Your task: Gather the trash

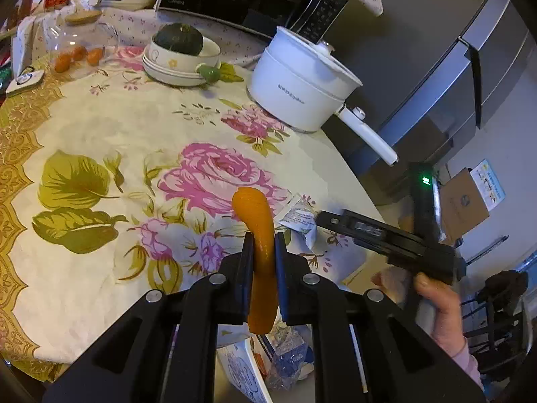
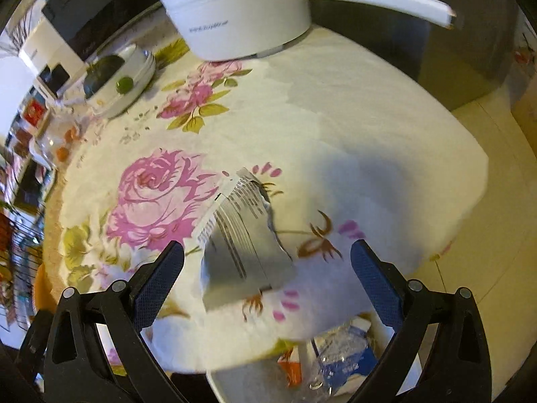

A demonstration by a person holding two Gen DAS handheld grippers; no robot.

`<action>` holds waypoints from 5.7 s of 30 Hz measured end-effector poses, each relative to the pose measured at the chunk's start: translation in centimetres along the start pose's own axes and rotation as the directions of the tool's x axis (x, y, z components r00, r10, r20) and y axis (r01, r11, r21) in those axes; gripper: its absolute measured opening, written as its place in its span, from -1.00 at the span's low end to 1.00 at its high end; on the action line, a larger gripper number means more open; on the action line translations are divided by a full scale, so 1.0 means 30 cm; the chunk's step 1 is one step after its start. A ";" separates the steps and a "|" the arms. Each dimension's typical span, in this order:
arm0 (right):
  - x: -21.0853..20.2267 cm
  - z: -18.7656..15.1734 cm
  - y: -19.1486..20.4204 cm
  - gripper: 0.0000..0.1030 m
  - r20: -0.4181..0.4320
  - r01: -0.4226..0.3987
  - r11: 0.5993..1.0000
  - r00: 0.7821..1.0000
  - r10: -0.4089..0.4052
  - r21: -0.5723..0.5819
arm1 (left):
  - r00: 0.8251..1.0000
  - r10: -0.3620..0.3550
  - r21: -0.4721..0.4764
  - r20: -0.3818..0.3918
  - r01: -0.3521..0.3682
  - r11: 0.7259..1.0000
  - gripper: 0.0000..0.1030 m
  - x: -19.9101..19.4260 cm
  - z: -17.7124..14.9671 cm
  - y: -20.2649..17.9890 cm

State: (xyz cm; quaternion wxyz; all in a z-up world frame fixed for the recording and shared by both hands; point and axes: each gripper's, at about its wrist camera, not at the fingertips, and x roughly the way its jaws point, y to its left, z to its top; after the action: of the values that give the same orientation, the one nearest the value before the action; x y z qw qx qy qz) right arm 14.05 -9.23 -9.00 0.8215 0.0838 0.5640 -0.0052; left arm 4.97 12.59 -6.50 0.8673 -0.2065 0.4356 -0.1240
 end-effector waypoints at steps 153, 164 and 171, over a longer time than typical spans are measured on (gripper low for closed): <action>-0.599 -0.471 -0.163 0.86 0.597 0.297 0.954 0.757 -0.265 0.047 | 0.916 0.269 0.164 0.297 -0.327 0.931 0.87 -0.126 -0.245 -0.347; -0.548 -0.643 -0.203 0.86 0.486 0.311 0.949 0.824 -0.292 0.043 | 0.928 0.318 0.152 0.197 -0.349 0.925 0.87 -0.142 -0.439 -0.319; -0.551 -0.731 -0.228 0.86 0.466 0.316 0.947 0.831 -0.303 0.052 | 0.934 0.305 0.193 0.184 -0.338 0.921 0.87 -0.160 -0.521 -0.336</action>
State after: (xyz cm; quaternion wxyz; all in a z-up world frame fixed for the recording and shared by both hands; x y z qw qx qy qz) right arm -12.96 -14.25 -2.24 0.9223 -0.0235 0.3553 -0.1504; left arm -10.84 1.67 -6.78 0.9238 -0.0428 0.3803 -0.0114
